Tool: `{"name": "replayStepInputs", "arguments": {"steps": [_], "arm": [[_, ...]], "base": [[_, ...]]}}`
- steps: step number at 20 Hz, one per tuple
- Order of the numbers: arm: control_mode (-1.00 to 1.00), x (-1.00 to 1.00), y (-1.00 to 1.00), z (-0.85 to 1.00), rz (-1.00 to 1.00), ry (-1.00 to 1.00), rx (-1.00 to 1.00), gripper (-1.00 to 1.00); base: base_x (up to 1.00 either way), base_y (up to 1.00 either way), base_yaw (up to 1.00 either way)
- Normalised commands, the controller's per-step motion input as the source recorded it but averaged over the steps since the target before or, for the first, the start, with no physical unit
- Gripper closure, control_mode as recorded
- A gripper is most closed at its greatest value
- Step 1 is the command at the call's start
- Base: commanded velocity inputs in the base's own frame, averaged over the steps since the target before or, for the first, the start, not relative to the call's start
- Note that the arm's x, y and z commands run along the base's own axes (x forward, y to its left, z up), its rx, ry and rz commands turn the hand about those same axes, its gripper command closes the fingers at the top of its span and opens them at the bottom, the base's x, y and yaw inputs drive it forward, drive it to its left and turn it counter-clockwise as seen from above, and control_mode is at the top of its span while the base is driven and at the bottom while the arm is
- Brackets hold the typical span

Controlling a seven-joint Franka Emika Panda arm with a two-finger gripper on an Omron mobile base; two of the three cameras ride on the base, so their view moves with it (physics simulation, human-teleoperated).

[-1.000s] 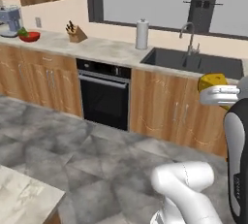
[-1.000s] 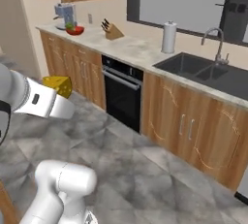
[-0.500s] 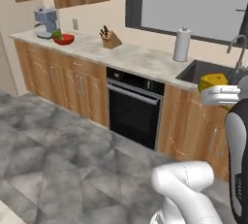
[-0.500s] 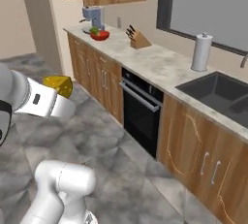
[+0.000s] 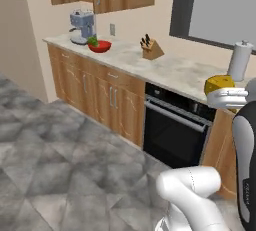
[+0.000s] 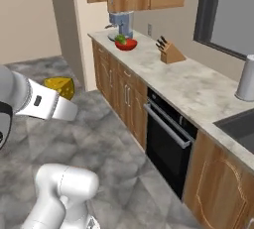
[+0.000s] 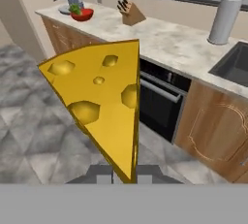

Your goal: Pick the cheese from the fridge and the cheese grater from the cabinet and place them next to the salad bowl.

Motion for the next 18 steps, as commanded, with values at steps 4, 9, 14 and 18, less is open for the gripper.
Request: {"name": "replayStepInputs", "arguments": {"steps": [4, 9, 14, 18], "arm": [[1.00, 0.00, 0.00, 0.00, 0.00, 0.00, 0.00, 1.00], [1.00, 0.00, 0.00, 0.00, 0.00, 0.00, 0.00, 1.00], [1.00, 0.00, 0.00, 0.00, 0.00, 0.00, 0.00, 1.00], [1.00, 0.00, 0.00, 0.00, 0.00, 0.00, 0.00, 1.00]], "base": [[1.00, 0.14, 0.20], [1.00, 0.01, 0.05], [1.00, 0.09, -0.06], [1.00, 0.22, -0.10]]}}
